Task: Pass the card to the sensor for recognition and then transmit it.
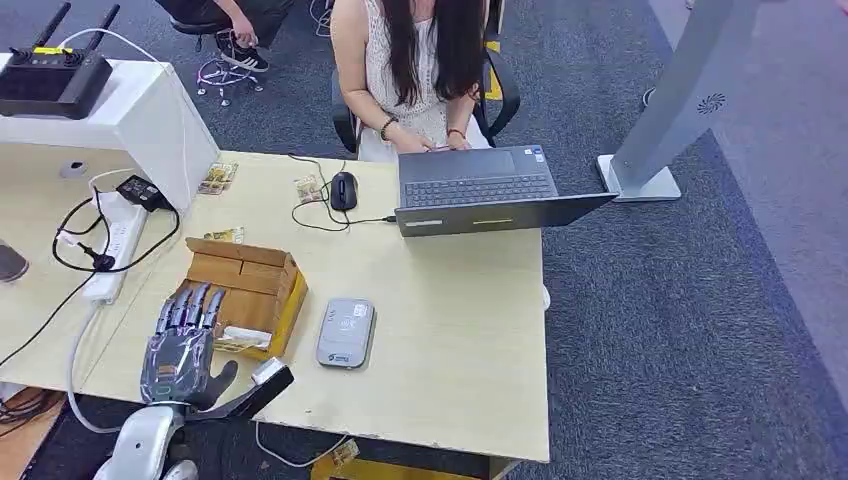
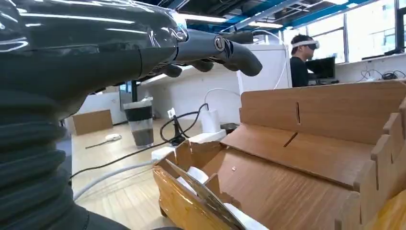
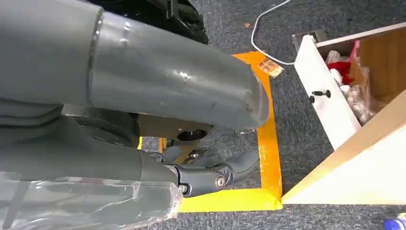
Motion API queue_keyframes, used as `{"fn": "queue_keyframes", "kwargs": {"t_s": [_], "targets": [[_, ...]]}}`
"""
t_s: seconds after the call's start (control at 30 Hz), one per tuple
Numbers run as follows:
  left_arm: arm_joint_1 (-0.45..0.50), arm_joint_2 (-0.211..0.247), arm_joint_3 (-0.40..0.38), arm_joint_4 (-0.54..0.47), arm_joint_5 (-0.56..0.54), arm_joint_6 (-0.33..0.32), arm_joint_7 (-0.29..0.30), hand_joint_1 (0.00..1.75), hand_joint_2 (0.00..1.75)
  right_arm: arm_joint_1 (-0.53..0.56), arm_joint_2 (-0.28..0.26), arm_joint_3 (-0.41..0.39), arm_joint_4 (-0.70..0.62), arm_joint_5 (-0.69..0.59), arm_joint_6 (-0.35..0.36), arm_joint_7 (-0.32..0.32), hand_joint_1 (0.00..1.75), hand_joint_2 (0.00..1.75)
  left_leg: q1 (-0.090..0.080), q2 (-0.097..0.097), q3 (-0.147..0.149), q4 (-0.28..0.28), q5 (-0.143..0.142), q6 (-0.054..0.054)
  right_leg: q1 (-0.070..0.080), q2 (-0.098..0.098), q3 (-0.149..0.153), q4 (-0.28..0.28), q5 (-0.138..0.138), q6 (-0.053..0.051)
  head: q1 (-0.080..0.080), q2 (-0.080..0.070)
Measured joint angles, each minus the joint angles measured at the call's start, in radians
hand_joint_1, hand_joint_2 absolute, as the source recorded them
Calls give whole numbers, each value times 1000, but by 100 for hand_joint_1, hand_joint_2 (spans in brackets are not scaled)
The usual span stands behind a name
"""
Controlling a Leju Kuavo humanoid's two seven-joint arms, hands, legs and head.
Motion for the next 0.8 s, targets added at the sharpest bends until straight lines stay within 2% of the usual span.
{"fn": "queue_keyframes", "kwargs": {"t_s": [0.27, 0.3, 0.33, 0.57, 0.8], "targets": [[1, -2, 4, 0, 7, -19, 2, 0, 175, -1, 0, -3, 0, 9, 0, 5, 0, 0, 0, 0, 0, 0, 0, 0, 0, 0, 0, 0, 0, 0, 0, 0], [1, -2, 4, 0, 8, -21, 2, 145, 175, -1, 0, -5, 0, 10, 1, 5, 0, 0, 0, 0, 0, 0, 0, 0, 0, 0, 0, 0, 0, 0, 0, 0], [1, -2, 4, 0, 10, -25, 2, 175, 175, -1, 0, -6, 0, 11, 1, 6, 0, 0, 0, 0, 0, 0, 0, 0, 0, 0, 0, 0, 0, 0, 0, 0], [5, 3, 5, 0, 46, -71, -13, 175, 175, -2, 0, -10, 0, 19, 3, 10, 0, 0, 0, 0, 0, 0, 0, 0, 0, 0, 0, 0, 0, 0, 0, 0], [6, 11, 5, 0, 67, -85, -19, 175, 175, -3, 0, -18, 0, 25, 3, 10, 0, 0, 0, 0, 0, 0, 0, 0, 0, 0, 0, 0, 0, 0, 0, 0]]}}
